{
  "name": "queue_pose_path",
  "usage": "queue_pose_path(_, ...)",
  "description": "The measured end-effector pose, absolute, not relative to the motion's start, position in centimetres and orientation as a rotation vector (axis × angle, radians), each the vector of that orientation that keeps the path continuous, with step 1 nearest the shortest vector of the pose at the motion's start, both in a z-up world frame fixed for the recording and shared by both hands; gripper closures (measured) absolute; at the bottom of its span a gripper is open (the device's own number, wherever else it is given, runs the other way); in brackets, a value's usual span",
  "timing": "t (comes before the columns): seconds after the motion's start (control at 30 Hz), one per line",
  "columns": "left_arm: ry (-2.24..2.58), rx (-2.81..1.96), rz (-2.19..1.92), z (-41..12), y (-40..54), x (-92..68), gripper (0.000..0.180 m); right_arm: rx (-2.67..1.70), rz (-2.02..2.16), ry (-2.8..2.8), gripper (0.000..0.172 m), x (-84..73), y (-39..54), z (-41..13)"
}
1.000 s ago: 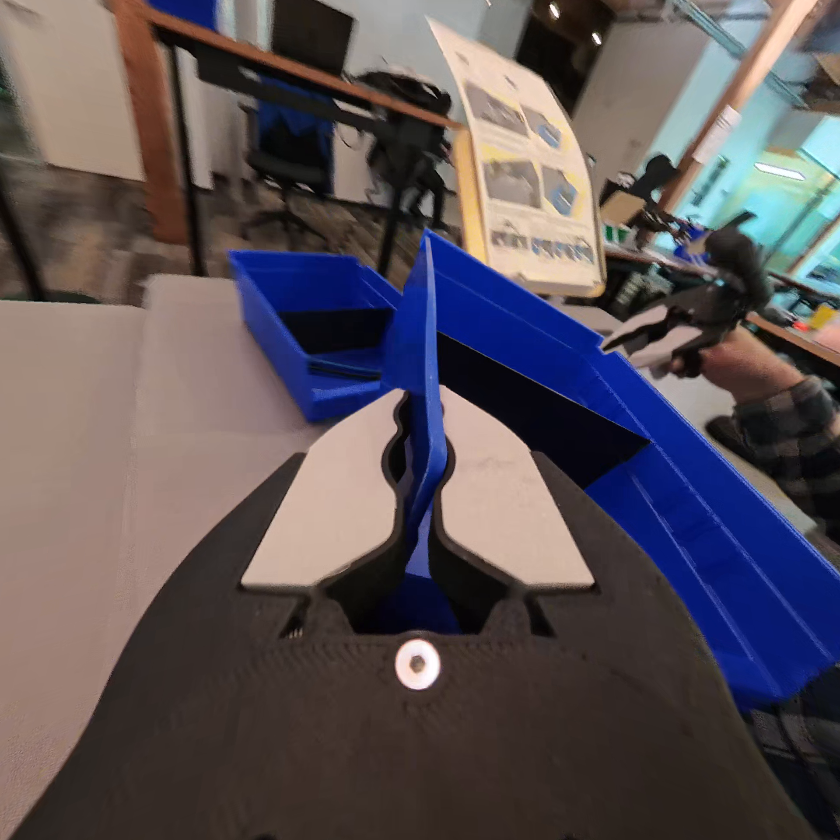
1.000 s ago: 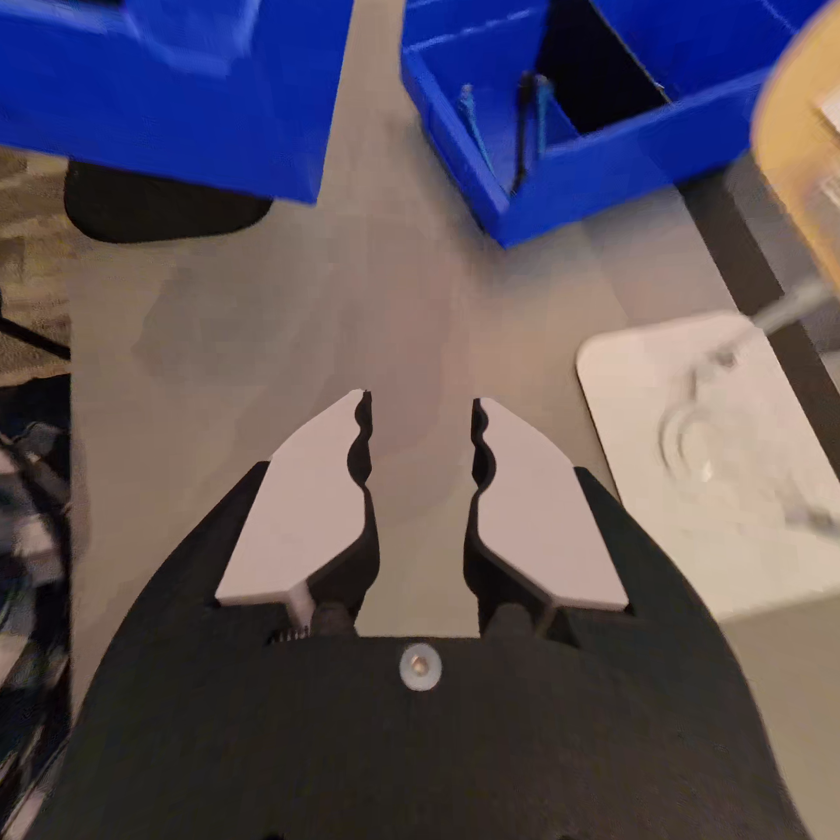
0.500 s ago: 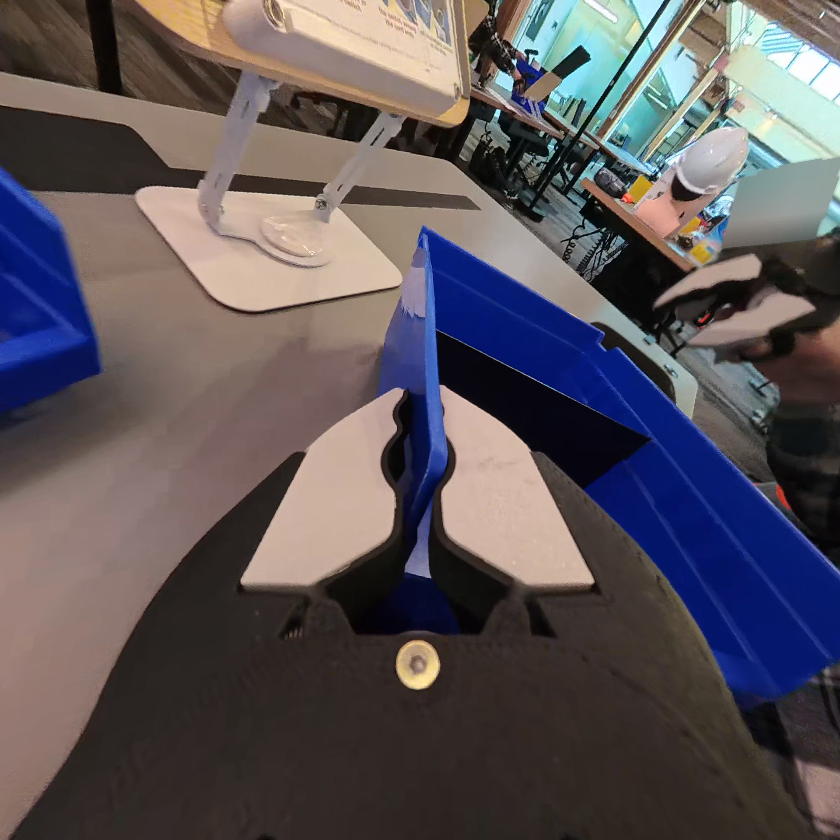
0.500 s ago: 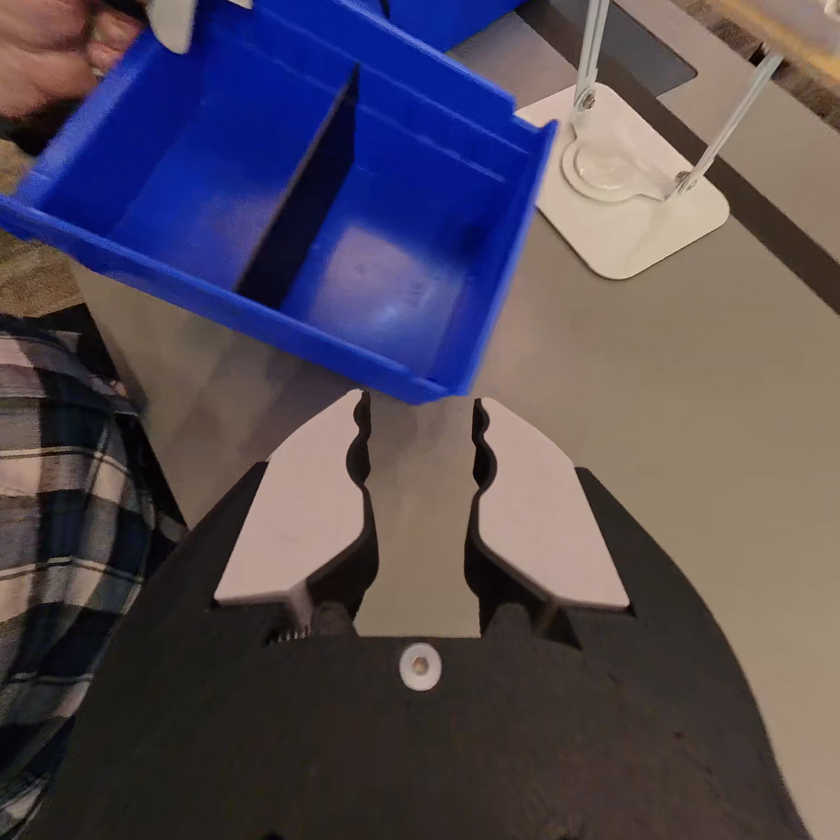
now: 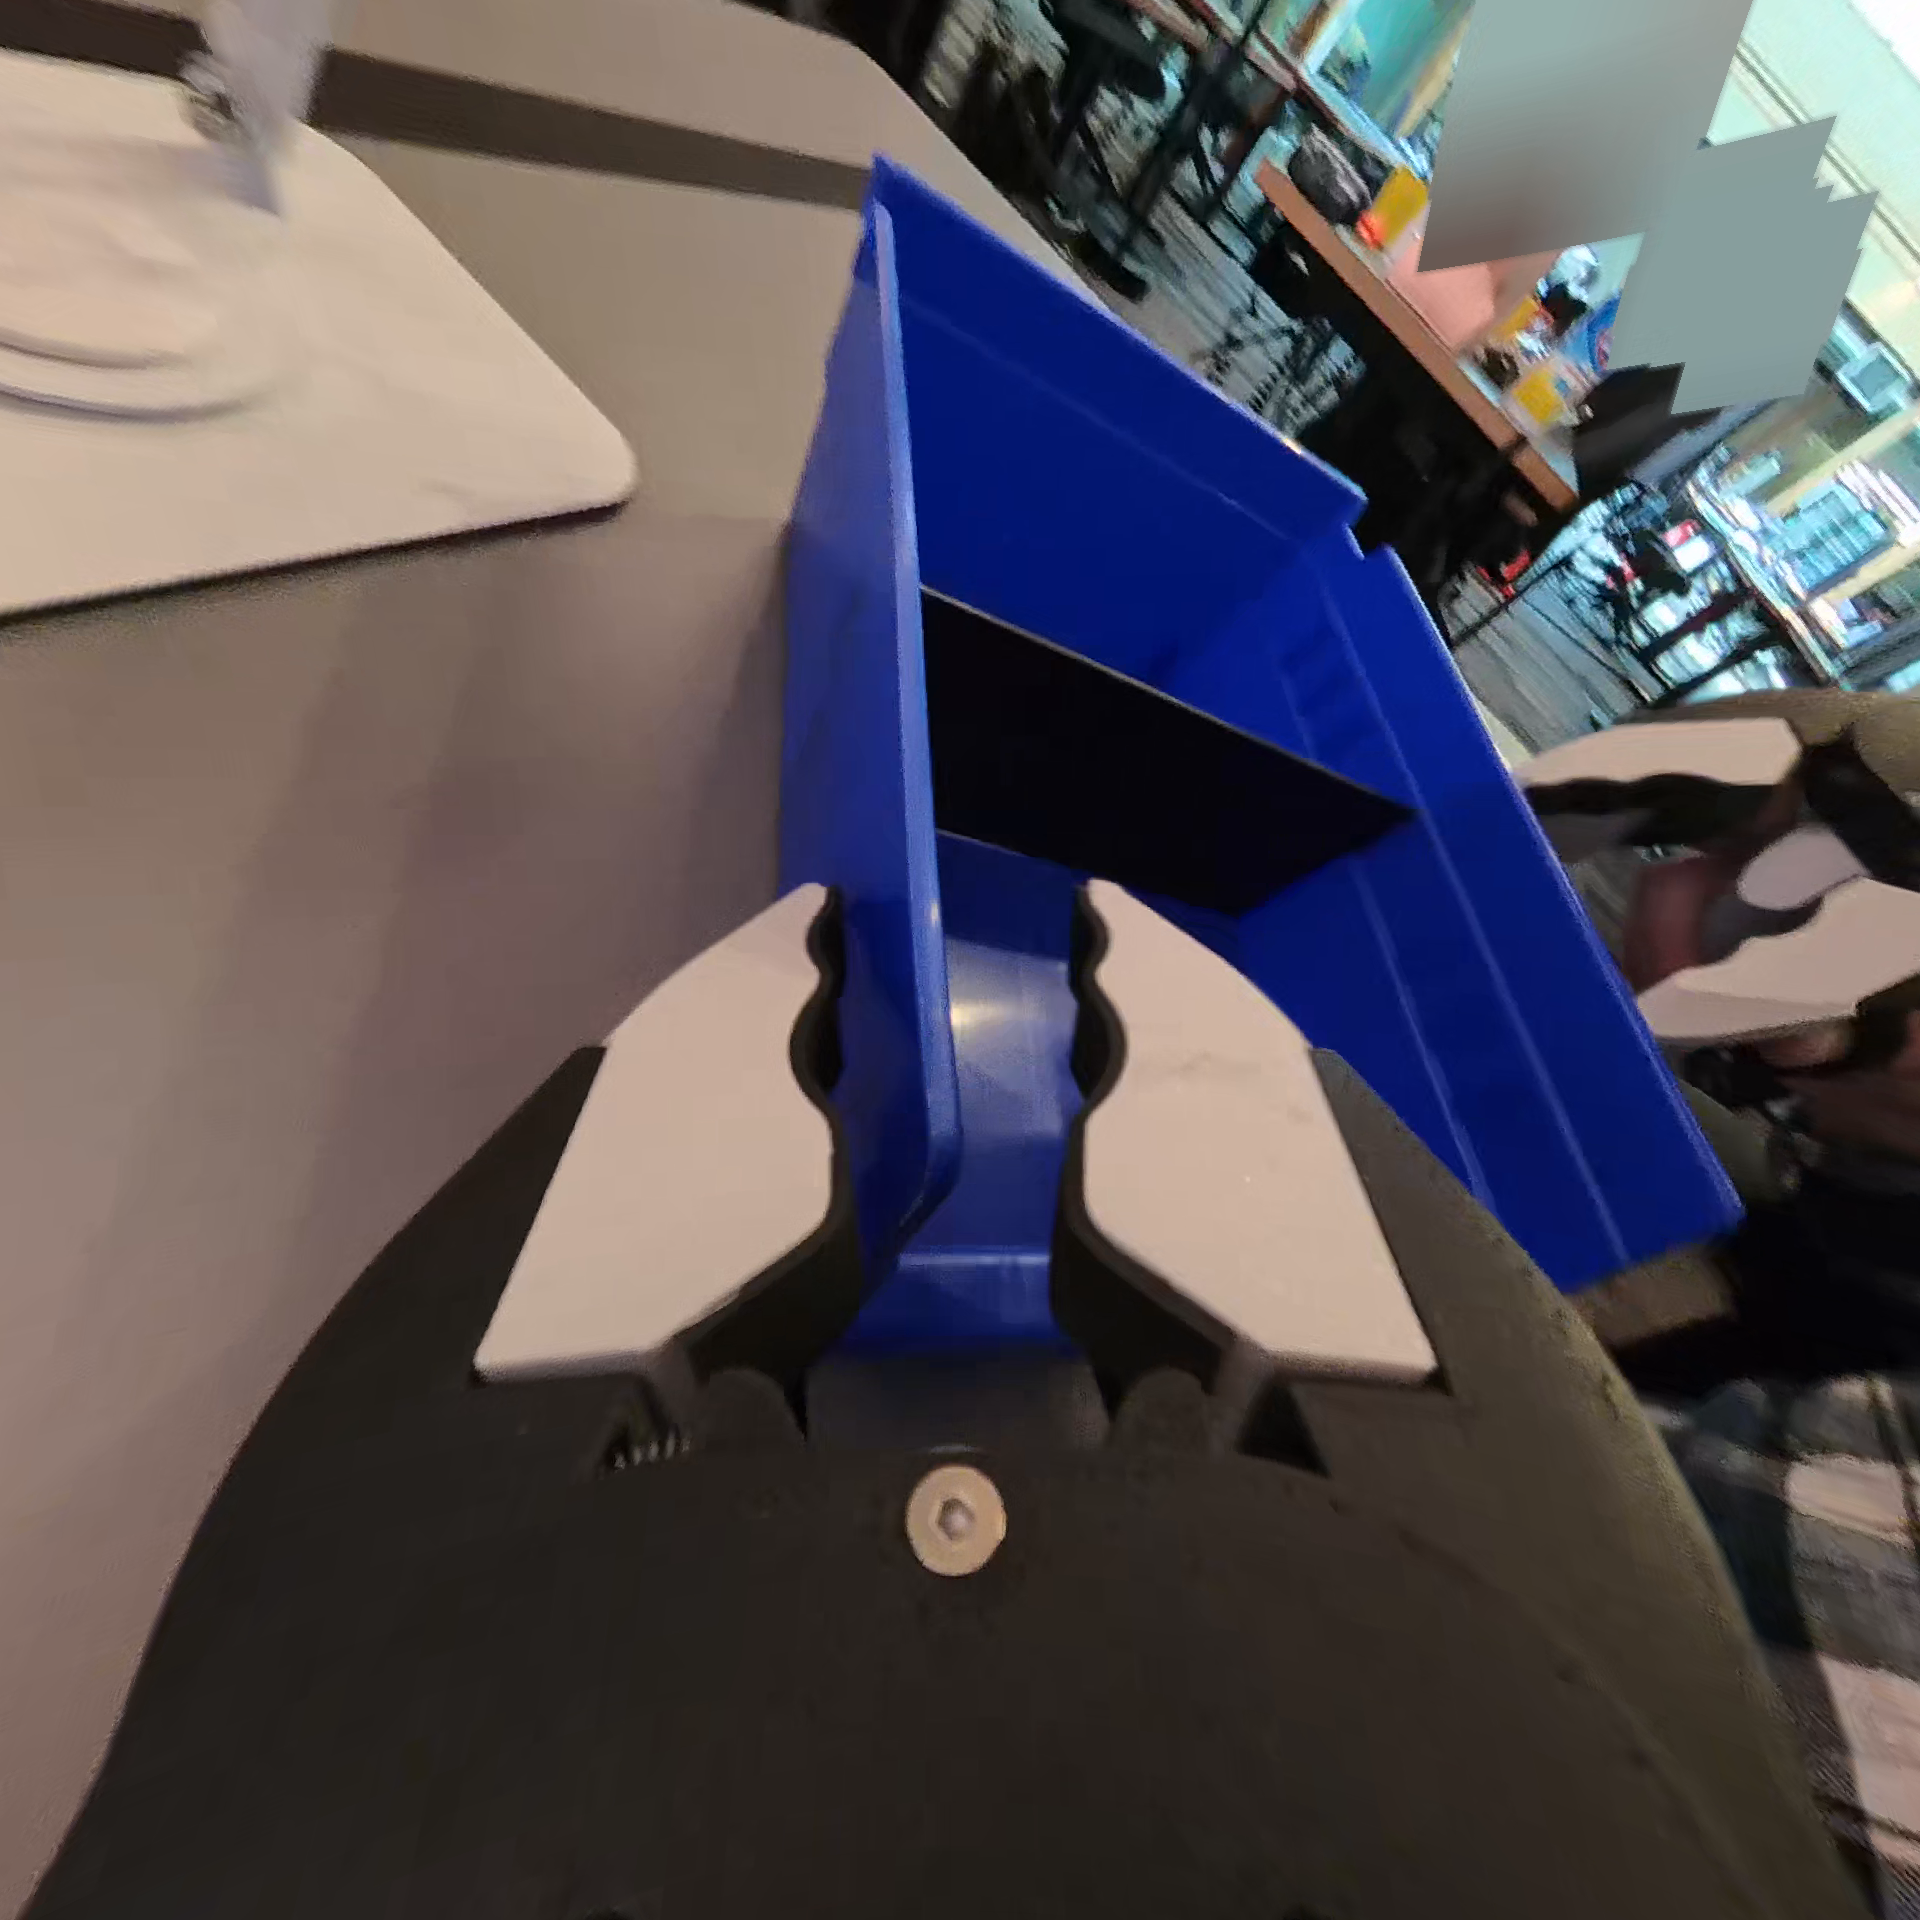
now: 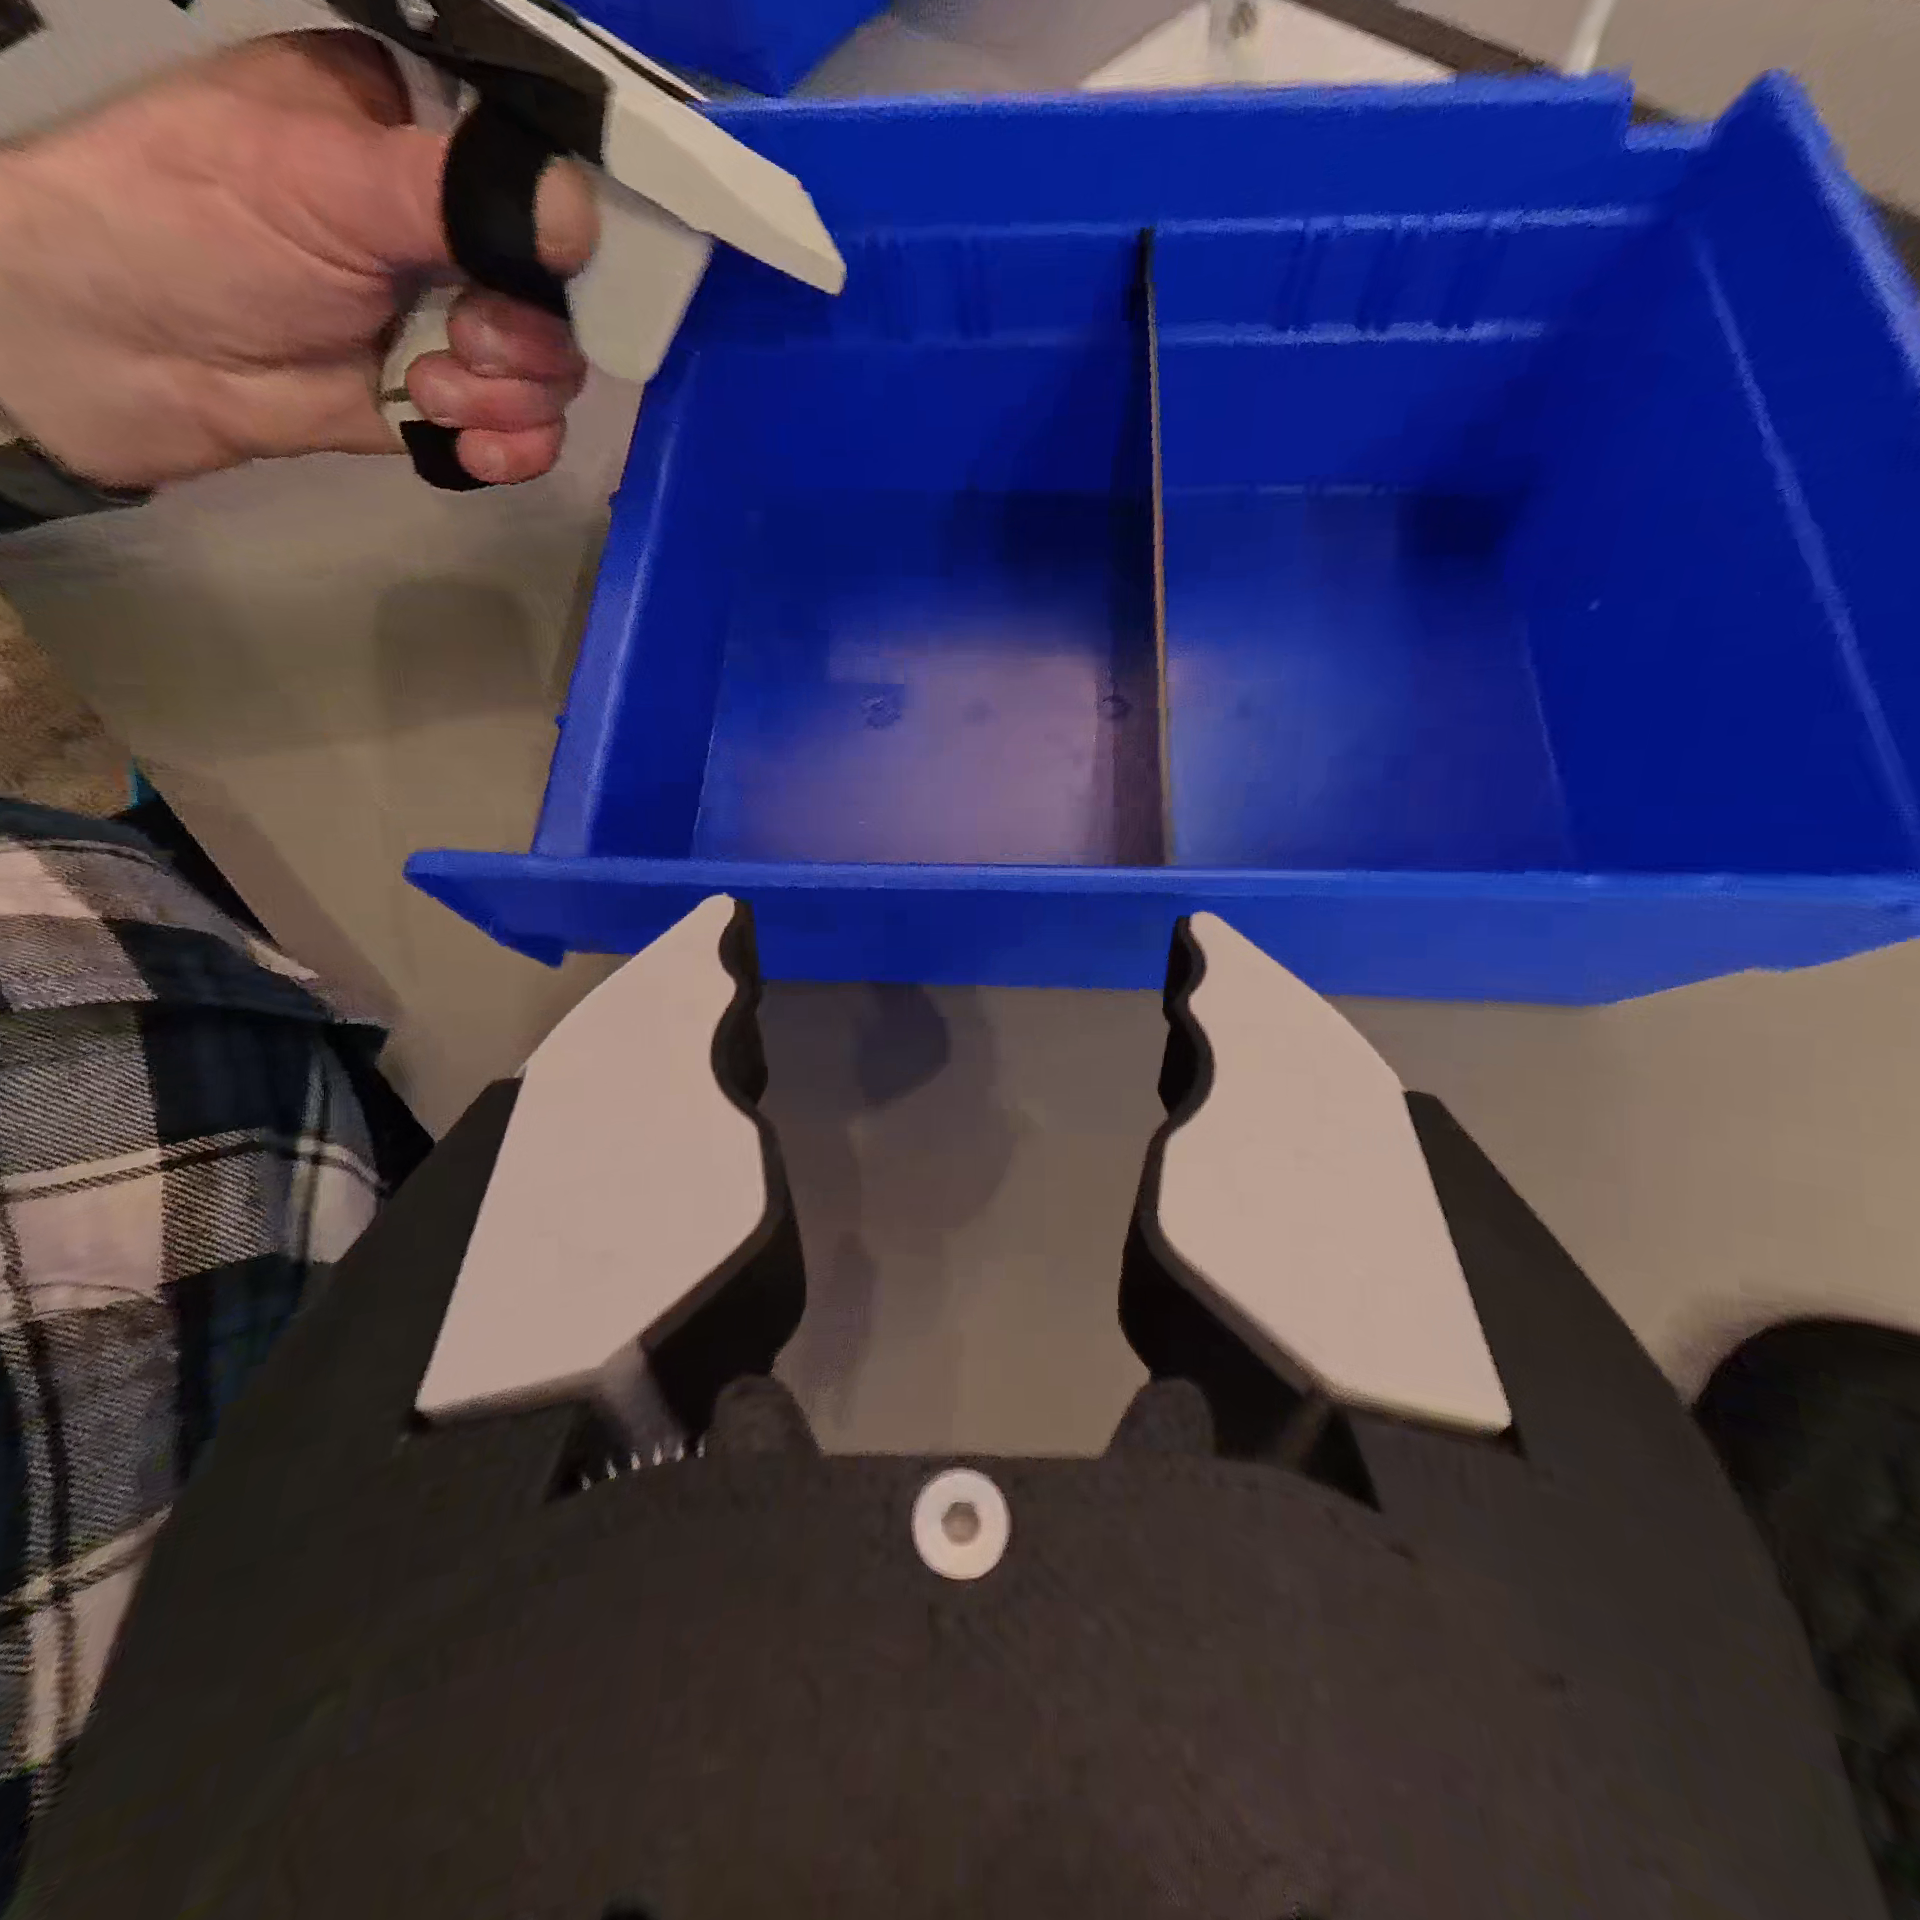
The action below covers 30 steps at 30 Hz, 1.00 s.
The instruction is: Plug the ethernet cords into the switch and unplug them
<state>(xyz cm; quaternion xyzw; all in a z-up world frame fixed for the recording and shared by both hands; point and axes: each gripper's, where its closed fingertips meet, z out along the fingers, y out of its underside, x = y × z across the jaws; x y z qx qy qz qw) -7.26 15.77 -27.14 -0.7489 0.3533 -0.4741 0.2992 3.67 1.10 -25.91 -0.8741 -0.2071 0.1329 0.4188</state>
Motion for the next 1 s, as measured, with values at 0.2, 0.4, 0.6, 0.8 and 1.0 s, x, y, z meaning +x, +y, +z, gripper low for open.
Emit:
queue_pose_path(0.2,1.172,-1.966,-1.36,-27.4,14.0,-8.6,0.137,-2.104,0.392,-0.32,0.073,3.9,-1.1,-25.2)
queue_pose_path(0.4,1.237,-2.046,-1.311,-29.4,12.1,-8.5,0.137,-2.131,0.379,-0.291,0.047,0.5,-1.3,-27.6)
queue_pose_path(0.6,1.244,-2.033,-1.27,-29.7,10.6,-6.0,0.139,-2.226,0.262,-0.276,0.076,4.3,-0.1,-29.0)
queue_pose_path(0.8,1.293,-2.024,-1.294,-29.5,11.1,-0.7,0.13,-2.359,0.276,-0.236,0.116,11.4,1.9,-29.4)
queue_pose_path(1.0,1.249,-2.031,-1.278,-29.4,13.6,6.6,0.126,-2.542,0.051,-0.303,0.14,20.7,5.8,-29.9)
